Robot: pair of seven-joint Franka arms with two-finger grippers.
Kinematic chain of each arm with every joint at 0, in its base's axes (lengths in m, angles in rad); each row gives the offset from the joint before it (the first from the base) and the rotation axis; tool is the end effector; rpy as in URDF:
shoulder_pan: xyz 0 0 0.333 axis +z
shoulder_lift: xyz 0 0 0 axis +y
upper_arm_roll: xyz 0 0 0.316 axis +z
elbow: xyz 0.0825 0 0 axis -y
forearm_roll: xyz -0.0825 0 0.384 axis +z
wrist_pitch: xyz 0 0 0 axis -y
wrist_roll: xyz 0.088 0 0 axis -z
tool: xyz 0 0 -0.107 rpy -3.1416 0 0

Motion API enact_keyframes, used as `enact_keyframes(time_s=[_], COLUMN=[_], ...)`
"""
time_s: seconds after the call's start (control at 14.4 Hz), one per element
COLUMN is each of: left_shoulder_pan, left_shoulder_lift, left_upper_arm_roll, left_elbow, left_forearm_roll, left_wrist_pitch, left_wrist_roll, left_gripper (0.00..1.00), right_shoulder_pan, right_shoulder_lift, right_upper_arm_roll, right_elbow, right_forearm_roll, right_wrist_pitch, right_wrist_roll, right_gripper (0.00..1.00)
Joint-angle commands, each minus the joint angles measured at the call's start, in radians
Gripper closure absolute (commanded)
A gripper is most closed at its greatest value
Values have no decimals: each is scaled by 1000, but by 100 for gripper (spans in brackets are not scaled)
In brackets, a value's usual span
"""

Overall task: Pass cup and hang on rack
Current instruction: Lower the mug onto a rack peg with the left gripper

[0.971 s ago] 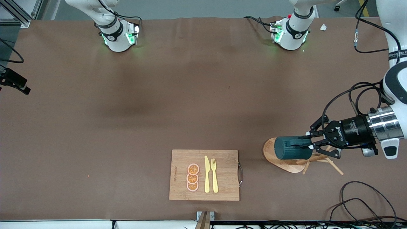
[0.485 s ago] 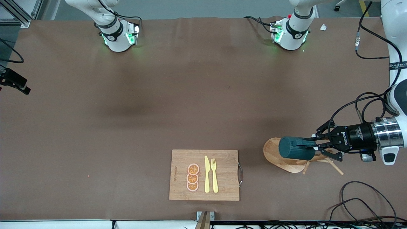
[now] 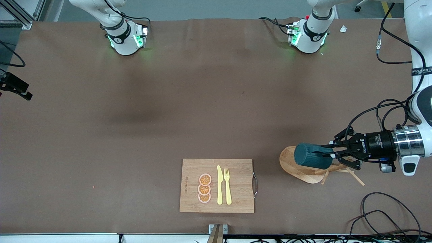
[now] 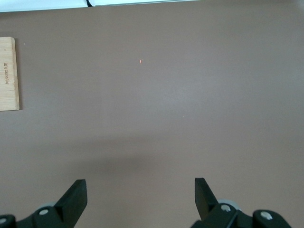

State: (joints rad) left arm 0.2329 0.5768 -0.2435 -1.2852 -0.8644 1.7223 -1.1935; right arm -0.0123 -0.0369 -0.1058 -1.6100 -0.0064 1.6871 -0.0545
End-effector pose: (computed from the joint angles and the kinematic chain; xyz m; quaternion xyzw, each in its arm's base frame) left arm 0.7144 -0.0354 0.4525 0.6700 0.5728 -0.3102 0.3561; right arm 0.5506 -0.0671 0.6370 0.9979 -0.0316 0.0565 0.0061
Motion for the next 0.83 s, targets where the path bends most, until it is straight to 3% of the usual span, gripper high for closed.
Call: enact_keyframes(time_s=[0.0,0.76], left_shoulder_pan=[31,92], left_shoulder_lift=[17,80], left_upper_arm_roll=[-4,1], left_elbow=[4,6], left_forearm_roll=[-27,-50], left_wrist_pitch=[-27,-26], left_wrist_roll=[63,135], left_gripper=[100,98], right_shoulder_pan=[-9,-9], right_shoulder_lift=[-26,-26], right_upper_arm_roll=[9,9], right_elbow=[-25,-25], right_forearm_roll=[-15,-14], right_wrist_pitch=[0,0], right_wrist_roll=[-8,-8], right_gripper=[0,0])
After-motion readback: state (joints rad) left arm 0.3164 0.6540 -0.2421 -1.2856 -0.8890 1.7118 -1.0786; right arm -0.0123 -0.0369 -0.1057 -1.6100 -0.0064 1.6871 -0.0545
